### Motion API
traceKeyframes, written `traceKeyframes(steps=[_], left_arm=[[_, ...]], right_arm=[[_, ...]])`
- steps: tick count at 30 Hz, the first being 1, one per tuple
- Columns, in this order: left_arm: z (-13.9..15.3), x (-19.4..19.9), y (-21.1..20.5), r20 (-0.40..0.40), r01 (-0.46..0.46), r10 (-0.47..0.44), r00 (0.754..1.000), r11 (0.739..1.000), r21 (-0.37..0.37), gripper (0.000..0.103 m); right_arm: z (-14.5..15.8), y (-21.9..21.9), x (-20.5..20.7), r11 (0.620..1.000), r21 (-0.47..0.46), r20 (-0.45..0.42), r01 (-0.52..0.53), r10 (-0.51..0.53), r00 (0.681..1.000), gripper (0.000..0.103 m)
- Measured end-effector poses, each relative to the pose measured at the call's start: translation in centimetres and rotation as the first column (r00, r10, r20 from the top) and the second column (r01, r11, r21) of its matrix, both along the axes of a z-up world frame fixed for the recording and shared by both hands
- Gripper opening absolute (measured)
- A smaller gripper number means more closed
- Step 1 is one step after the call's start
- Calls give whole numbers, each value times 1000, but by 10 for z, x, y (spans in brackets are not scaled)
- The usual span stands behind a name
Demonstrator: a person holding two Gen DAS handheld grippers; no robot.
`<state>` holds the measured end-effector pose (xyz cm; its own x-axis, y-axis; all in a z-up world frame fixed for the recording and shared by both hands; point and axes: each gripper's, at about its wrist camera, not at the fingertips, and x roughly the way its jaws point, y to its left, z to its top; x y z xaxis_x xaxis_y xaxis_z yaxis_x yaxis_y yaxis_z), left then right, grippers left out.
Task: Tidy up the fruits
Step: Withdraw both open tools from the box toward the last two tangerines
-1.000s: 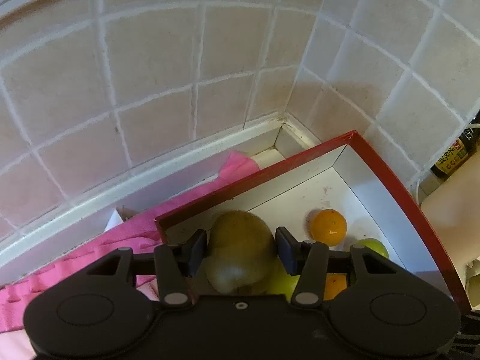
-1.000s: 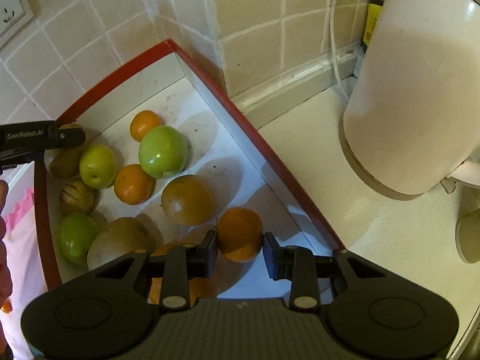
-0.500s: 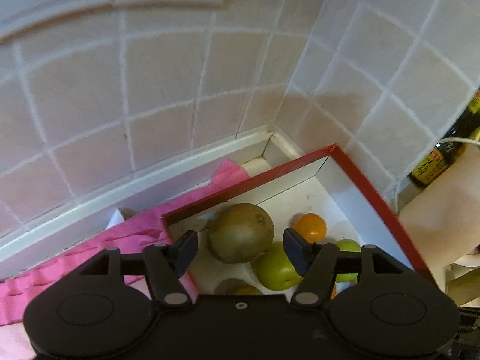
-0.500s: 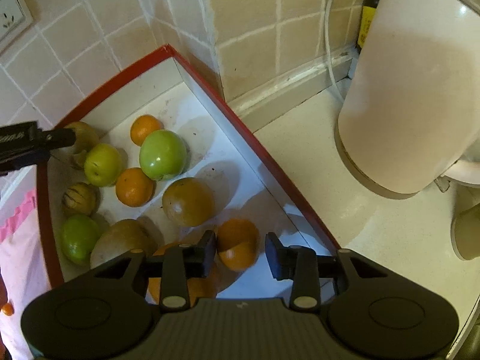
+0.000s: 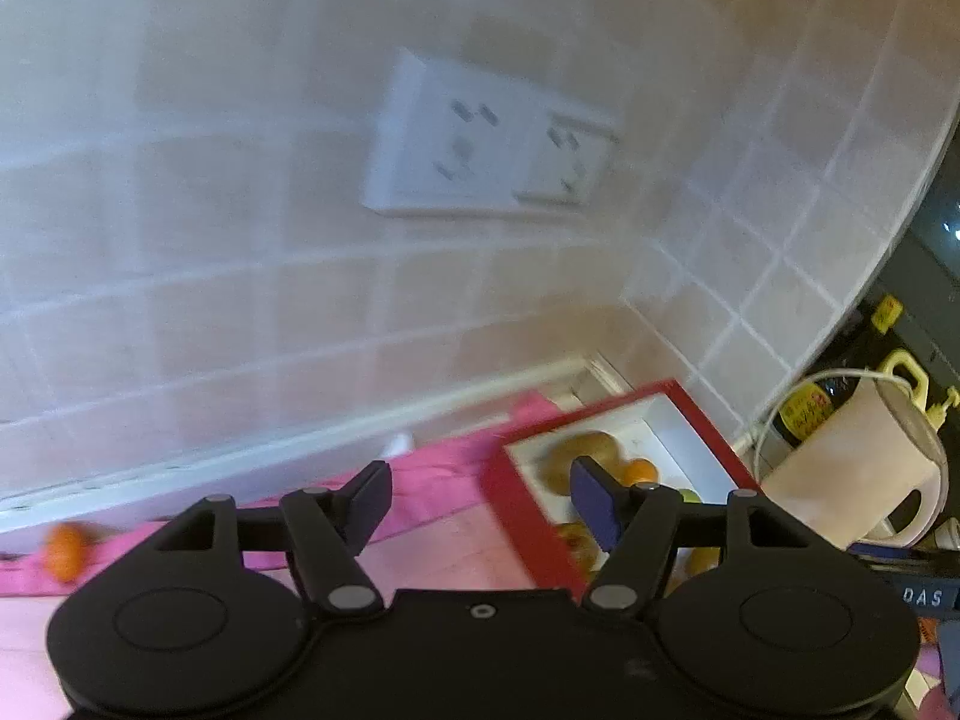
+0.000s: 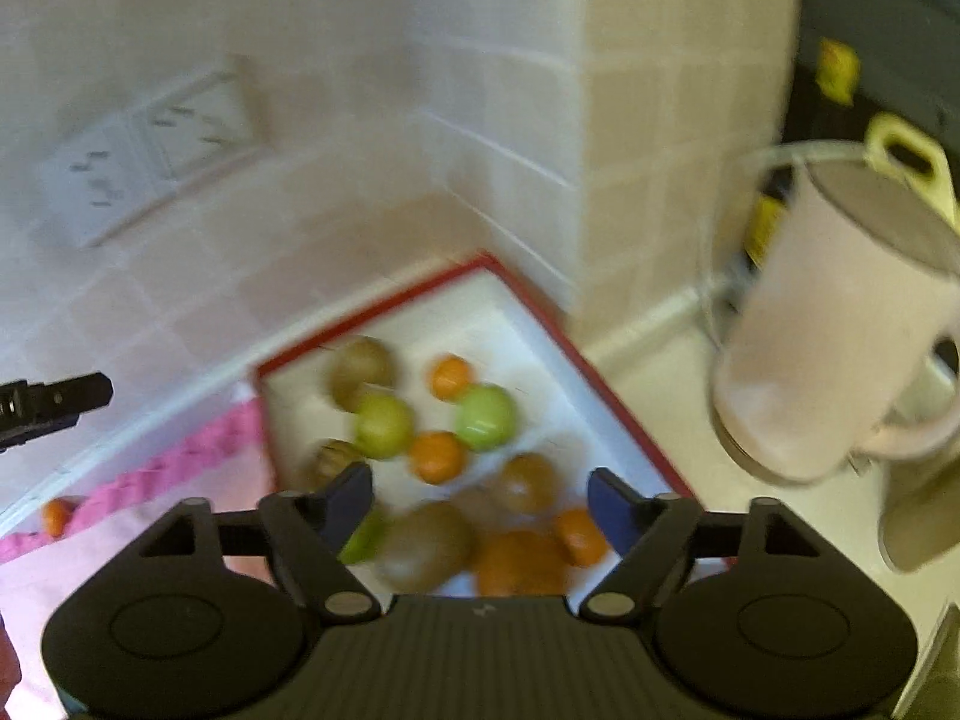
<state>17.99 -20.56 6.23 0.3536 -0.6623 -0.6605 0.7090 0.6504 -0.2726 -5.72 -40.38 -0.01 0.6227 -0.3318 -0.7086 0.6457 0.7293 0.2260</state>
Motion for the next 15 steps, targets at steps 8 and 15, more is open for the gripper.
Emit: traceKeyframes(steps=[8,15], left_arm=[[51,8,124,118,-176,179,977,984,-34,79],[68,26,205,142,-321,327,934,945,-65,79]], right_arm=[[36,87,40,976,-36,117,-216,218,969,83],[44,149,81,927,-62,124,-369,374,919,83]])
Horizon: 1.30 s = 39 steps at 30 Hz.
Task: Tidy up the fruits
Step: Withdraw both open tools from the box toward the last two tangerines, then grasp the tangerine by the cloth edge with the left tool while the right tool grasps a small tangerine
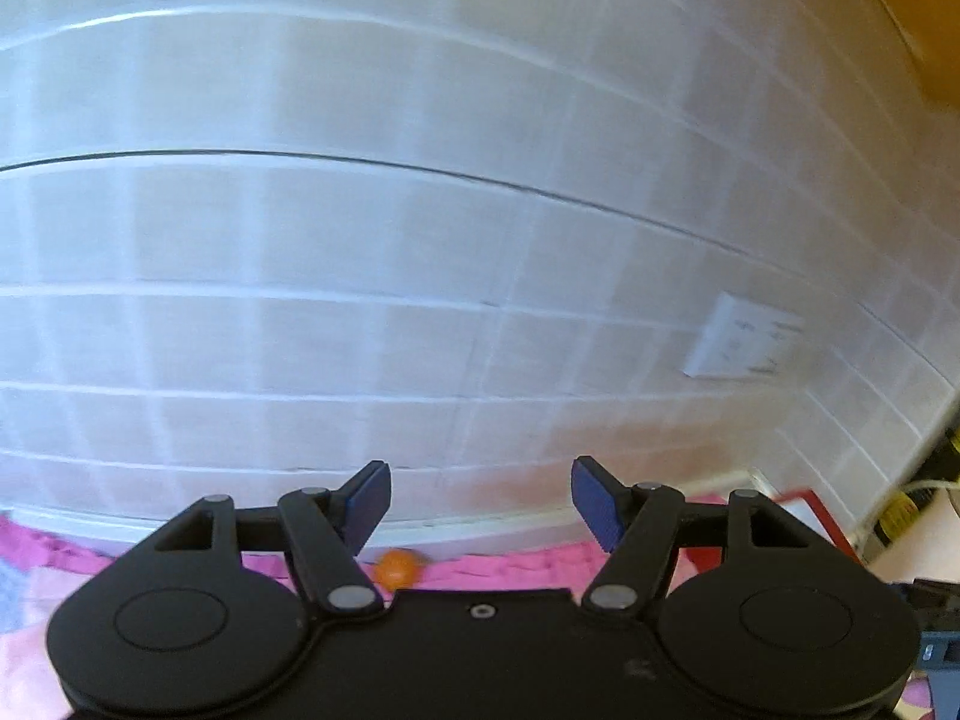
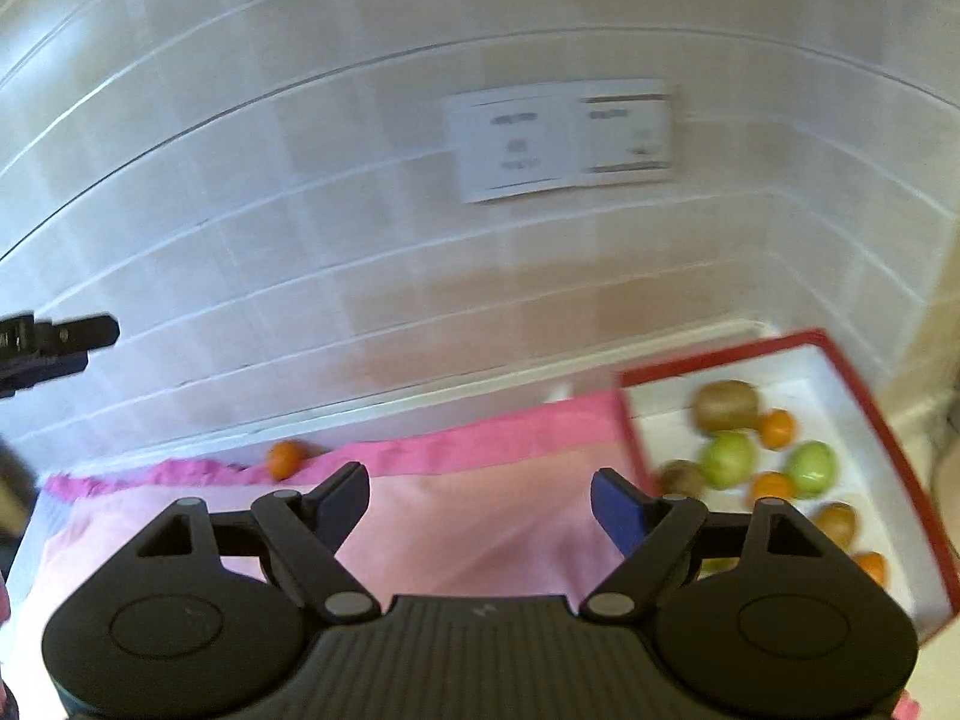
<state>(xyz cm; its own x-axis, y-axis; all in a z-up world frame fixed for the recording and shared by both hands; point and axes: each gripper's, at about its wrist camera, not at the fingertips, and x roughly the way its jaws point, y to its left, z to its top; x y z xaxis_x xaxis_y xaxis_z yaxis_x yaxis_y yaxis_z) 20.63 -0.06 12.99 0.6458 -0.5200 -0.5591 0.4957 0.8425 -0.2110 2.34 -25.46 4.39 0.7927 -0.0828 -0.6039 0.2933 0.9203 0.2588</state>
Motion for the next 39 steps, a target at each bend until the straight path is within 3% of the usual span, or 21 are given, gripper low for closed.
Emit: traceKeyframes(steps=[3,5,12,22,31,39], left_arm=[[-4,10,19,-10,-40,40,999,999,0,79],[-12,19,26,-32,-51,52,998,999,5,79],[-67,54,22,-154,-42,49,987,998,49,80],[-150,87,-16,-283,15,18,959,993,114,80],[-192,103,-47,-262,7,54,963,974,228,80],[-209,111,-66,-241,7,59,969,964,265,80]], right_arm=[[-2,20,15,999,9,2,-54,54,999,76],[-8,30,27,994,30,-15,-103,104,994,64],[-41,58,62,979,-11,-91,-203,201,975,65],[-93,70,91,956,62,-183,-286,293,939,65],[-124,71,109,945,92,-213,-315,328,920,65],[-125,75,115,937,66,-210,-343,349,913,66]])
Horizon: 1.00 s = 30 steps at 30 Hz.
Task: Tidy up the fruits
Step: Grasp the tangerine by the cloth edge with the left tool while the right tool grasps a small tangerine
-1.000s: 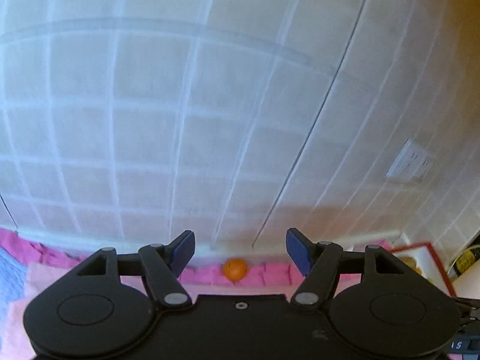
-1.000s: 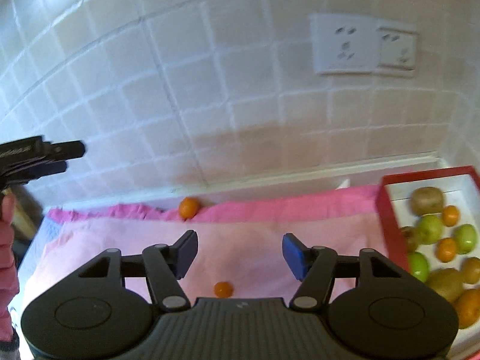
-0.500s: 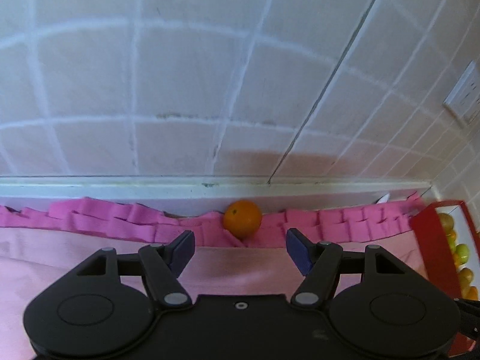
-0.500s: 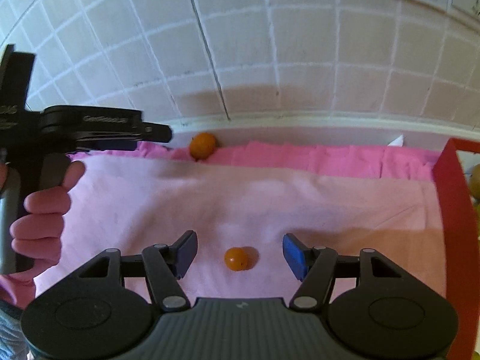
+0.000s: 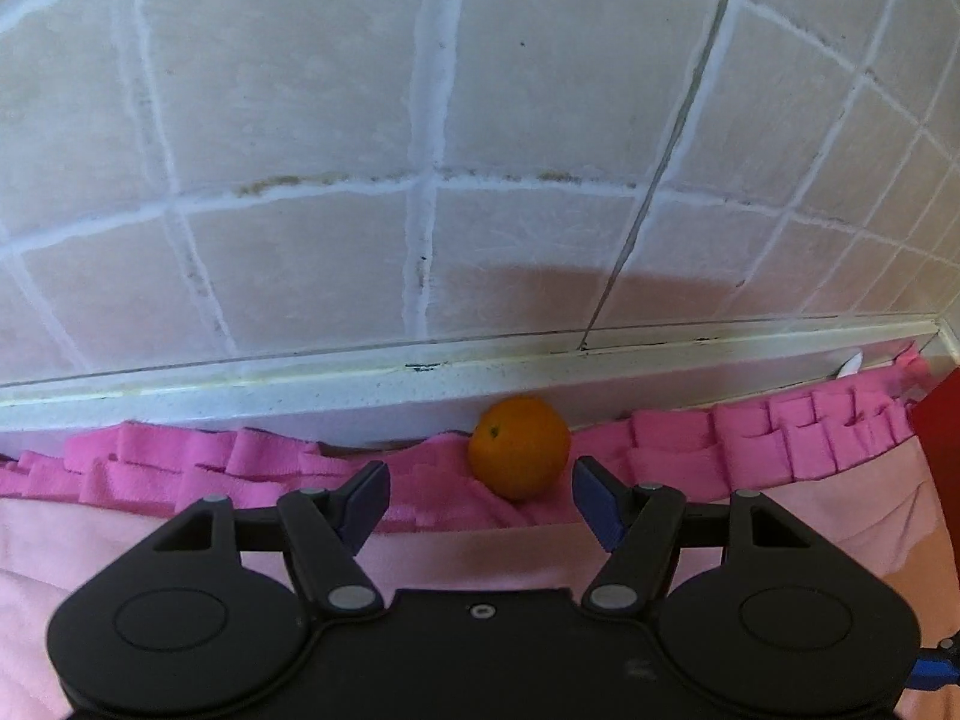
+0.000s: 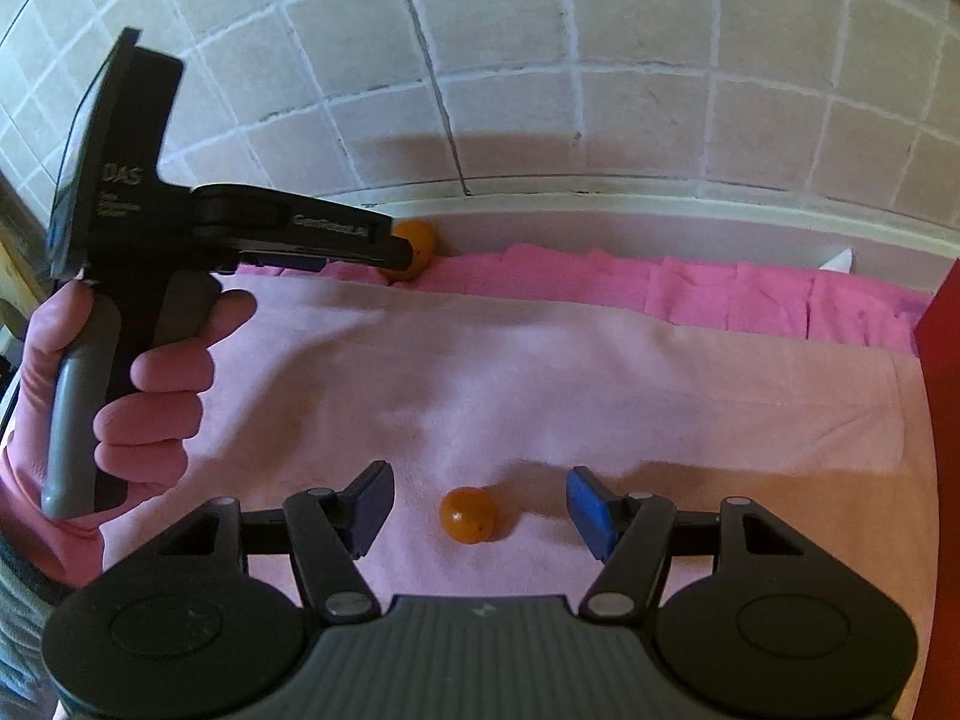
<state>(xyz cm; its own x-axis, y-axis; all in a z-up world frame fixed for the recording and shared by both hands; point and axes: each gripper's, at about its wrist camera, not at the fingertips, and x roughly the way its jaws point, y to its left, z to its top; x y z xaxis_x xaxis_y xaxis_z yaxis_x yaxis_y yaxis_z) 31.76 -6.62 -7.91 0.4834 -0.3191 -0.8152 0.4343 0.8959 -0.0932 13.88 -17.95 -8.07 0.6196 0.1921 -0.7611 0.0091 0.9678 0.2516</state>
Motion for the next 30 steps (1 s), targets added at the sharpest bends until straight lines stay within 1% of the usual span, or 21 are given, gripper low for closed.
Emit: traceKeyframes(steps=[5,11,15,20,24,27,29,30], left_arm=[[-10,7,-3,-13,-9,9,1000,1000,-9,80],[-14,7,-2,-11,5,-5,1000,1000,-26,80],[-21,7,0,-17,24,-25,1000,997,-69,80],[-23,7,-5,-2,30,-30,1000,998,-63,80],[-26,15,-12,-16,18,-19,1000,997,-74,79],[-30,19,-21,-18,16,-17,1000,998,-60,68],[-33,20,-23,-10,10,-10,1000,999,-39,59],[-34,20,-24,-6,14,-15,1000,999,-41,55]], right_arm=[[-3,-1,1,1000,-1,4,-6,6,1000,66],[-9,-6,3,1000,3,-4,2,-2,1000,66],[-12,-5,6,1000,-2,-2,-1,1,1000,66],[-15,0,9,1000,-21,-2,-17,17,1000,65],[-17,5,7,999,-28,-2,-34,34,999,63],[-16,8,3,996,-62,15,-59,60,998,63],[-15,9,-1,995,-59,33,-76,78,996,64],[-15,9,-3,995,-57,40,-78,81,996,64]])
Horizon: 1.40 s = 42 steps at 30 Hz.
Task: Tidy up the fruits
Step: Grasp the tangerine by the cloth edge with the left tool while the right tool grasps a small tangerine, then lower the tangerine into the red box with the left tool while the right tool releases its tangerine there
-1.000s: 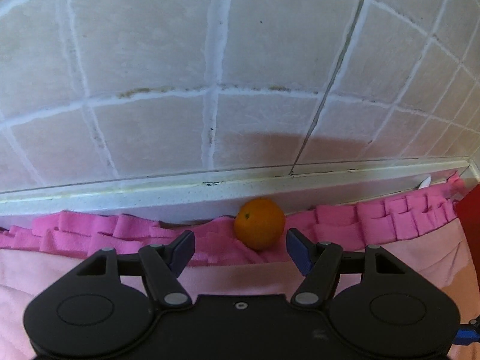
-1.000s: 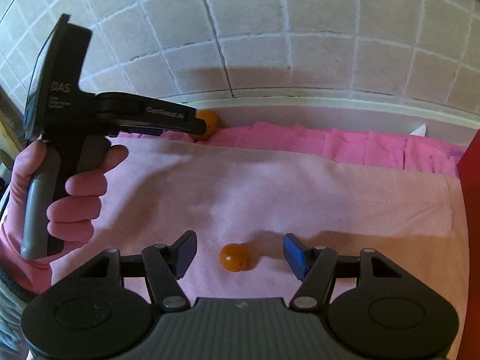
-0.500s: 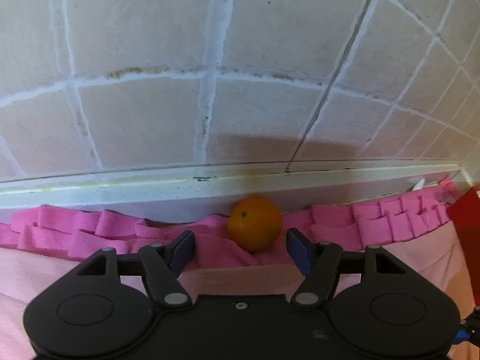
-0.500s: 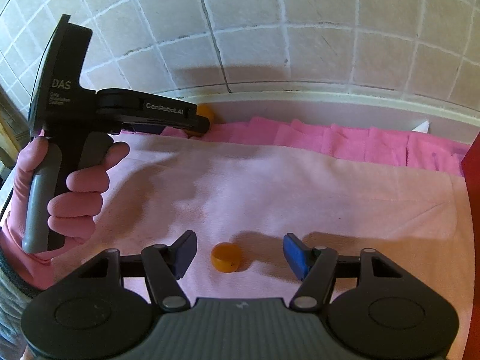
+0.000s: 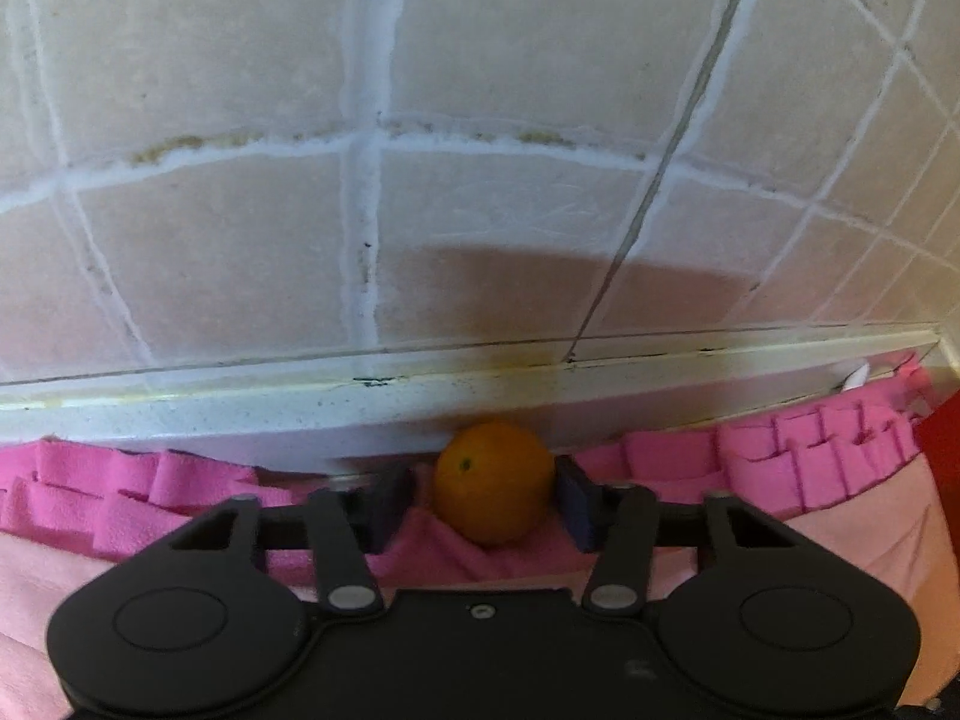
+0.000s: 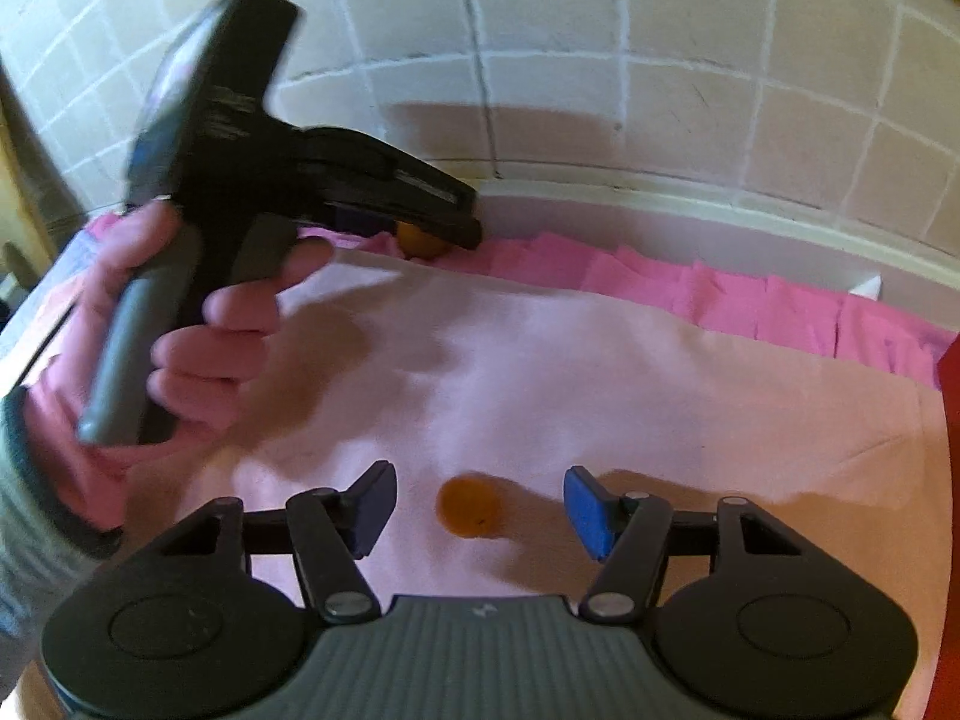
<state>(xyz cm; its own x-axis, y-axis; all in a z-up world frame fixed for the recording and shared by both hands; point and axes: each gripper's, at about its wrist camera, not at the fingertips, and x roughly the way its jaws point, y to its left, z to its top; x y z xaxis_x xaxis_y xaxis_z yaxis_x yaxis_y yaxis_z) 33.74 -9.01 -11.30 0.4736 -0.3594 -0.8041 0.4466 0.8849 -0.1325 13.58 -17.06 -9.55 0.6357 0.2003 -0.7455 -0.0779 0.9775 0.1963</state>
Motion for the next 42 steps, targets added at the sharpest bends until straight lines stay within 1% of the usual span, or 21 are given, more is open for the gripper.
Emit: traceKeyframes(steps=[1,3,7,10,12,14,15,16,17,18,19,22,24,29,33,38,42], left_arm=[[0,0,0,2,3,-3,1000,1000,-6,51],[0,-3,-2,15,8,-8,1000,1000,0,48],[-1,-8,-7,39,14,-14,999,1000,22,48],[1,-8,-3,35,11,-11,999,1000,0,47],[3,-8,2,32,10,-9,999,1000,-18,47],[8,-9,10,30,7,-6,1000,1000,-30,47],[10,-9,12,33,6,-5,999,999,-32,47],[12,-9,14,34,6,-4,999,999,-34,47],[13,-9,16,35,6,-4,999,999,-37,47],[14,-9,17,36,6,-5,999,999,-39,47],[17,-10,18,38,6,-5,999,999,-39,47],[24,-13,20,47,10,-8,999,999,-41,47],[28,-19,22,56,16,-14,998,999,-41,47],[44,-34,24,71,34,-30,997,998,-53,47],[68,-53,21,83,81,-72,994,991,-104,47],[103,-92,1,151,181,-162,975,975,-126,47],[122,-126,-26,196,282,-254,947,950,-135,47]], right_arm=[[0,0,-1,1000,1,5,0,0,1000,64],[-2,0,-3,1000,-1,7,7,-7,1000,64],[-8,2,3,1000,-5,-21,1,-1,1000,62],[-11,4,3,1000,-5,-18,3,-3,1000,62],[-11,3,2,1000,2,-8,7,-7,1000,59],[-12,1,3,1000,1,-9,19,-19,1000,48],[-13,0,2,1000,-5,-9,21,-21,1000,46],[-13,0,1,1000,-10,-5,20,-20,1000,42],[-13,-1,0,1000,-7,0,14,-14,1000,35],[-12,-1,-1,1000,-3,3,4,-4,1000,32],[-12,0,-2,1000,-3,5,-5,5,1000,26],[-12,5,-4,1000,-25,14,-16,16,1000,25],[-9,7,-7,999,-24,22,-21,22,1000,25],[9,8,-26,999,-40,67,8,-5,998,25],[31,3,-51,998,-41,117,49,-44,992,25],[57,-11,-89,991,-43,180,127,-117,977,25],[66,-31,-120,978,-31,206,205,-194,959,25]])
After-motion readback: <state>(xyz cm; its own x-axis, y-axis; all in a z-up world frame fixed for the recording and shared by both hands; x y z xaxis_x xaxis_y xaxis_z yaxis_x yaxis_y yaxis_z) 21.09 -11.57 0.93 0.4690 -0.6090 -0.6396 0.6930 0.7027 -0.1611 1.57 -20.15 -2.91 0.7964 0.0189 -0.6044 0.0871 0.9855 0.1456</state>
